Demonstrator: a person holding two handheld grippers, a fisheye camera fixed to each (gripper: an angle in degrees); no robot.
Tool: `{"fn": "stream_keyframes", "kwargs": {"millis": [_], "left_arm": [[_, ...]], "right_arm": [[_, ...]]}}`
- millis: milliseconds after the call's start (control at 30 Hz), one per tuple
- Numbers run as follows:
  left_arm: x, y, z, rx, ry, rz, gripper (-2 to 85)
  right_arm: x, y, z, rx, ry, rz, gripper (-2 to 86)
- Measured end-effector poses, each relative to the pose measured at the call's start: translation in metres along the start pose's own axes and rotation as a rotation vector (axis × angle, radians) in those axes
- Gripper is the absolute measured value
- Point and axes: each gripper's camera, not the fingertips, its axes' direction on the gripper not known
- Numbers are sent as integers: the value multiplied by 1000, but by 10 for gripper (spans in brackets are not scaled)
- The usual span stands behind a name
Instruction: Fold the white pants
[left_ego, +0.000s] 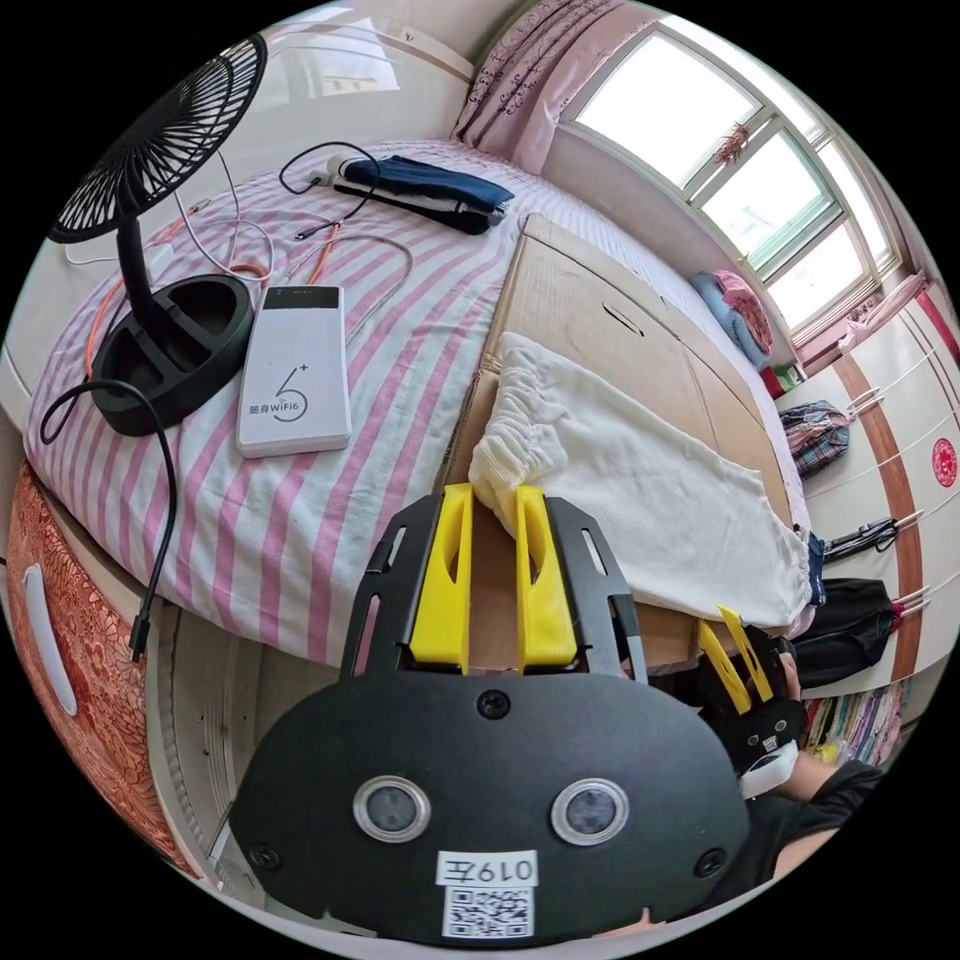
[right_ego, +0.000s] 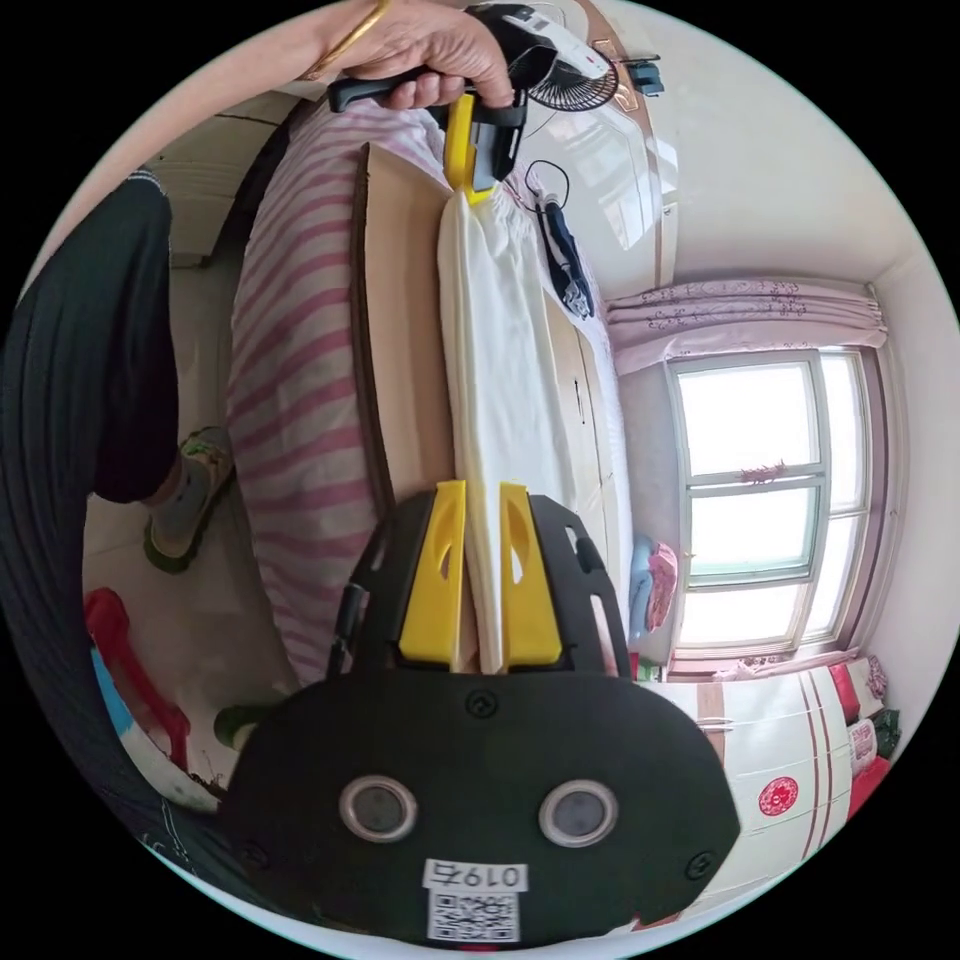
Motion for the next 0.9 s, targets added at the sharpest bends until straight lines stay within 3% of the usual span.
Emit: {"fn": "stream_keyframes", "kwargs": {"millis": [333,500,667,900], "left_arm": [[11,-34,-30,0,1,-1,43],[23,-54,-52,-1,9,0,43],[37,-71,-74,-1,22,-1,44],[66,-93,-110,-19,63,-4,59]], "right_arm": [[23,20,3,-40,-22,4,7],[34,29,-11,3,151,33,-6],[13,40,-5,-26,150,-99,-4],[34,47,-16,-48,90,-88,10]]}}
